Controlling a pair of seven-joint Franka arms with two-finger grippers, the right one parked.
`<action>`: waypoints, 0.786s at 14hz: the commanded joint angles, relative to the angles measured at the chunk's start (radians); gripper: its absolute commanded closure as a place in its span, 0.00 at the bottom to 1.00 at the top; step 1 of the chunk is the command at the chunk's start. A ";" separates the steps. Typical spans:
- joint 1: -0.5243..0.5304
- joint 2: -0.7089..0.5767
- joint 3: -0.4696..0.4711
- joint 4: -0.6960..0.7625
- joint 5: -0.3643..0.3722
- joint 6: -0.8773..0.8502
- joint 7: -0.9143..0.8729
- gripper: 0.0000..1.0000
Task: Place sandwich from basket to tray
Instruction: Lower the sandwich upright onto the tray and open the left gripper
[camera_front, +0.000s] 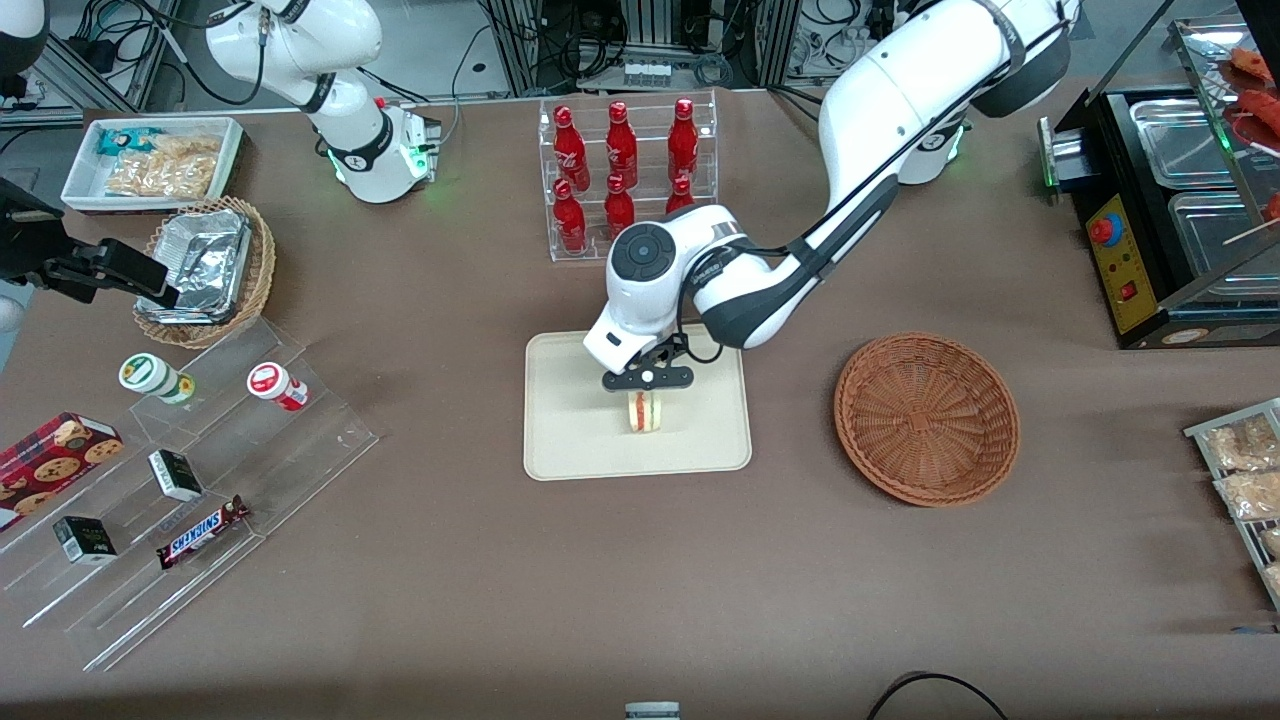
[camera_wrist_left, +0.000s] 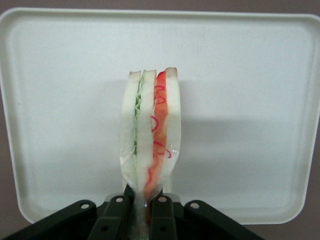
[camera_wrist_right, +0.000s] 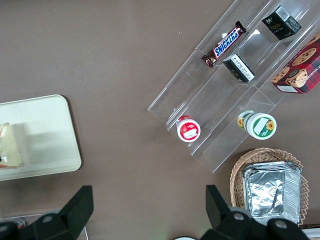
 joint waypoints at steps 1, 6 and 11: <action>-0.026 0.057 0.012 0.067 0.042 -0.009 -0.021 0.87; -0.026 0.075 0.015 0.067 0.045 -0.009 -0.016 0.30; -0.013 -0.019 0.017 0.053 0.034 -0.063 -0.033 0.01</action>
